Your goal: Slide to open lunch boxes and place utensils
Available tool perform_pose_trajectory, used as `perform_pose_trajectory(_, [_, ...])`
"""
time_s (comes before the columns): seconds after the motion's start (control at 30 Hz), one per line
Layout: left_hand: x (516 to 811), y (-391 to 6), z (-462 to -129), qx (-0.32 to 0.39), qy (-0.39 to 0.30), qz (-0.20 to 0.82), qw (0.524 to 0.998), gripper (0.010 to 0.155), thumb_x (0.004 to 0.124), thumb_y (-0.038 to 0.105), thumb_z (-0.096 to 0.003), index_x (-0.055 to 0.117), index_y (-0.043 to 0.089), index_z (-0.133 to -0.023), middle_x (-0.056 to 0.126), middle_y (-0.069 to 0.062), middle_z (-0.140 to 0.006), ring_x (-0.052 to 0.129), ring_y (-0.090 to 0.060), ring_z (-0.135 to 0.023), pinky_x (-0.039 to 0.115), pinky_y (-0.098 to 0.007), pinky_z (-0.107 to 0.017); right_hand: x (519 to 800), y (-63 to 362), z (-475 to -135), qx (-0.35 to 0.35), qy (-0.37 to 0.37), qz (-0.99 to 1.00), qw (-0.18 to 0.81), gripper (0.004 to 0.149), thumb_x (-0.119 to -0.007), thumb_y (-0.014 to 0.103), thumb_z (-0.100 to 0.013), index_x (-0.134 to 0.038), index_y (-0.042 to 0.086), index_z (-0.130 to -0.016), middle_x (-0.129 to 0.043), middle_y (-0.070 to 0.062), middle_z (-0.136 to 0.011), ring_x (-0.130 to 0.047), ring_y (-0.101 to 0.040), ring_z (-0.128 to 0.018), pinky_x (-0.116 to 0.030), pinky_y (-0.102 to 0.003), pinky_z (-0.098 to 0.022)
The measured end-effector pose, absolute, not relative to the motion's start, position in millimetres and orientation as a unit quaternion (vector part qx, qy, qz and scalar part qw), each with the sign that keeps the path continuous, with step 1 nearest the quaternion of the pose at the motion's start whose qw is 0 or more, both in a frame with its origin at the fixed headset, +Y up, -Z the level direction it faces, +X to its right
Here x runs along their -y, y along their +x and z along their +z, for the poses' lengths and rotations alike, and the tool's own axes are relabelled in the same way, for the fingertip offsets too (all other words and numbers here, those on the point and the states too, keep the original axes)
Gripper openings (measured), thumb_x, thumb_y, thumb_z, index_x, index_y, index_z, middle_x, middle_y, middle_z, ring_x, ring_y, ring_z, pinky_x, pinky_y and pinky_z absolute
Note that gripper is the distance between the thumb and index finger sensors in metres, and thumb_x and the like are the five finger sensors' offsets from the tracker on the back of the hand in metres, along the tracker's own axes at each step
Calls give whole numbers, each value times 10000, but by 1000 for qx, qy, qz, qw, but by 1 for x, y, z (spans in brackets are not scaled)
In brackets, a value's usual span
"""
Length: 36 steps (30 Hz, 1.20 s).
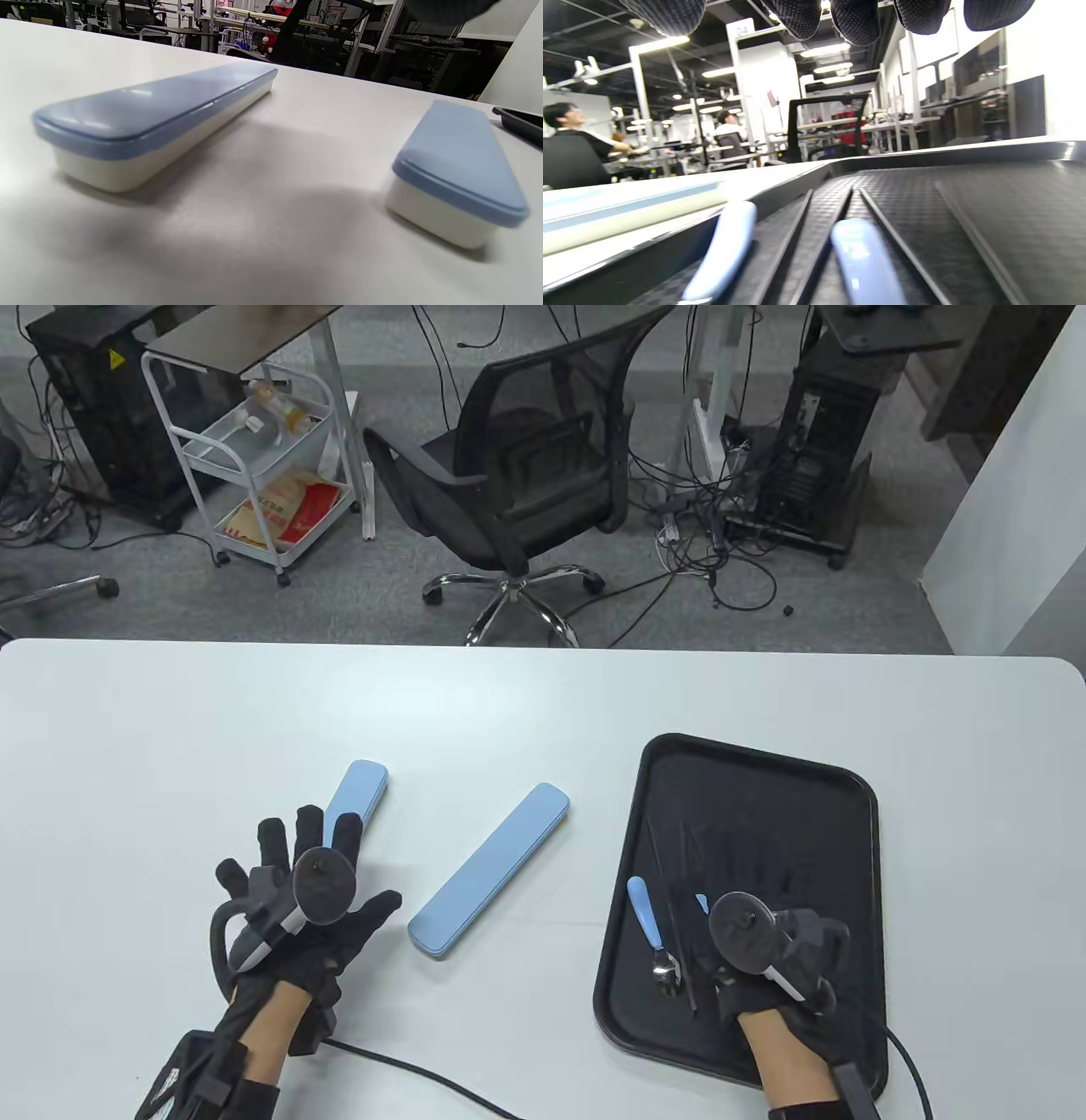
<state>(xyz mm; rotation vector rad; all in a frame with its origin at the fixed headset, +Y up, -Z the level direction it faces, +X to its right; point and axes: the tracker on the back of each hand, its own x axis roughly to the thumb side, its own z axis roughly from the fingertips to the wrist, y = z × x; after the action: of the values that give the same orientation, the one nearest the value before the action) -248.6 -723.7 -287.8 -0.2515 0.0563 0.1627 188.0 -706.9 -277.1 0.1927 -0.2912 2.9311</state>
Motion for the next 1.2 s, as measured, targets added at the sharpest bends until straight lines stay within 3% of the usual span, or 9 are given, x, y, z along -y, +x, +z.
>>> perform_pose_trajectory(0.4, [733,-258,-290,-71,-151,86,982,1065,719,736,-495,-109,332,-1029,-163,-86,-1124,-58,-504,-1077,91,-873,-633,709,181,-276,80,77,989,93,734,-632,596,-566,-484,156,-1135,-499,-208,-1200,-457,-597,-1043,-505,-759,-662])
perform_pose_trajectory(0.73, [764,-280,-300,-107,-217,120,963,1085,743,674,-520,-138,280,-1015,-145,-115,-1123,-47,-465,-1087,101,-826,-691,710,180,-278,63,77,990,99,731,-633,592,-567,-488,154,-1134,-509,-214,-1196,-472,-598,-1039,-513,-757,-662])
perform_pose_trajectory(1.03, [783,-280,-316,-137,-269,101,948,1009,597,691,-584,-188,230,-1019,-165,-127,-1130,-48,-446,-1098,119,-789,-735,712,185,-280,45,73,990,112,733,-634,591,-567,-490,150,-1134,-521,-220,-1191,-494,-599,-1033,-525,-753,-660])
perform_pose_trajectory(1.2, [796,-279,-320,-148,-303,73,939,876,464,598,-638,-231,205,-999,-141,-79,-1131,56,-382,-1109,203,-724,-796,714,187,-284,35,76,989,118,731,-634,590,-568,-491,149,-1133,-530,-222,-1188,-502,-600,-1031,-531,-751,-659])
